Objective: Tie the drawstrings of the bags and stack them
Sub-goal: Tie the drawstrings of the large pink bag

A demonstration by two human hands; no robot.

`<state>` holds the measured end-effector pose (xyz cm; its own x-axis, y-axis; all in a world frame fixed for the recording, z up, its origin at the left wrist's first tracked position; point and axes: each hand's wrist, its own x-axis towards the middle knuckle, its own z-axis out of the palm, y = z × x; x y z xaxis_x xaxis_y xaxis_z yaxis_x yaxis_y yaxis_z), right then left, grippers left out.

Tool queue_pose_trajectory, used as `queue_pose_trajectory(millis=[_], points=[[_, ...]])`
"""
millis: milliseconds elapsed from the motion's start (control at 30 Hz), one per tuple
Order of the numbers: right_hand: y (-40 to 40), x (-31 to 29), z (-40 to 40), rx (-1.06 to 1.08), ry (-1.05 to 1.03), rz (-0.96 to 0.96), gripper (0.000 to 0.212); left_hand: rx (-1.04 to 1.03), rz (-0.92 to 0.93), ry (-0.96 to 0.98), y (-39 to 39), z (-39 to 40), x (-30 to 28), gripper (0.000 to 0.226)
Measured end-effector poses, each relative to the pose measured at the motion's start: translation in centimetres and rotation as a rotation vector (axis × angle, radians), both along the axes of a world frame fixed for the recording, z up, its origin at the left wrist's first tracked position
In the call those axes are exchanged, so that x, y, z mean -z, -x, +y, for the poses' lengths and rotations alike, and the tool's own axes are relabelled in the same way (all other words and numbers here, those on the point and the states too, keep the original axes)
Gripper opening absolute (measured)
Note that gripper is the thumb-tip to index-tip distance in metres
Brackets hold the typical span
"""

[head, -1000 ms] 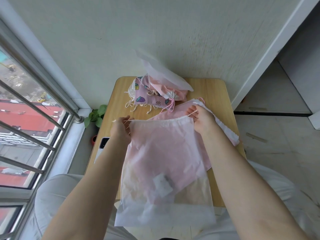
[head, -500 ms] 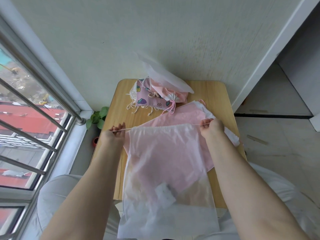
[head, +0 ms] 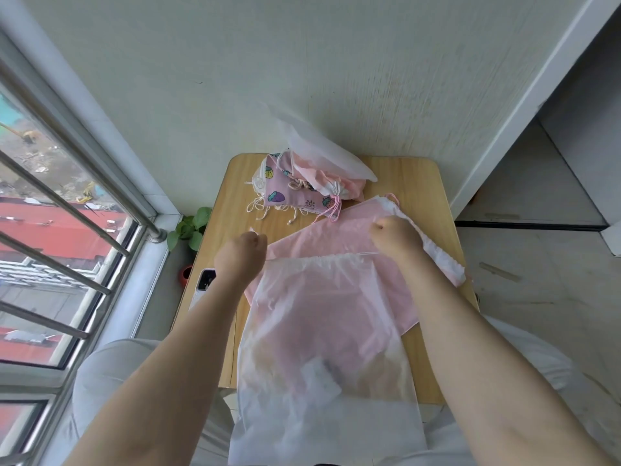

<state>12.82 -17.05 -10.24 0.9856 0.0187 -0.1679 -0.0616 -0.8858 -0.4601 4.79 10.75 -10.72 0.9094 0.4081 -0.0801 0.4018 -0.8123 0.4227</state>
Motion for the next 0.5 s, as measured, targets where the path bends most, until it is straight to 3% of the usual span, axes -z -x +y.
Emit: queue_pose_trajectory(millis=[100, 200, 300, 400, 500], points=[[0.4, -0.1, 0.7, -0.14, 0.101, 0.279, 0.036, 0.081, 0.119, -0.163, -0.1, -1.2, -0.2, 0.053], [0.8, -0.6, 1.1, -0.151, 0.07, 0.293, 0.033, 0.053, 0.162, -0.16, -0.2, -1.1, -0.2, 0.056], [1.1, -0.4, 1.4, -0.061, -0.113, 0.193, 0.027, 0.004, 0.12, -0.031, -0.1, -1.0, -0.2, 0.054], [1.5, 0.4, 2.1, 0.128, -0.416, 0.224, 0.028, -0.07, 0.045, 0.13, 0.2, -0.9, 0.1, 0.051], [1.7, 1.5, 1.5, 0.36, -0.561, 0.194, 0.023, -0.181, 0.029, 0.146, 0.8, -0.7, 0.4, 0.042]])
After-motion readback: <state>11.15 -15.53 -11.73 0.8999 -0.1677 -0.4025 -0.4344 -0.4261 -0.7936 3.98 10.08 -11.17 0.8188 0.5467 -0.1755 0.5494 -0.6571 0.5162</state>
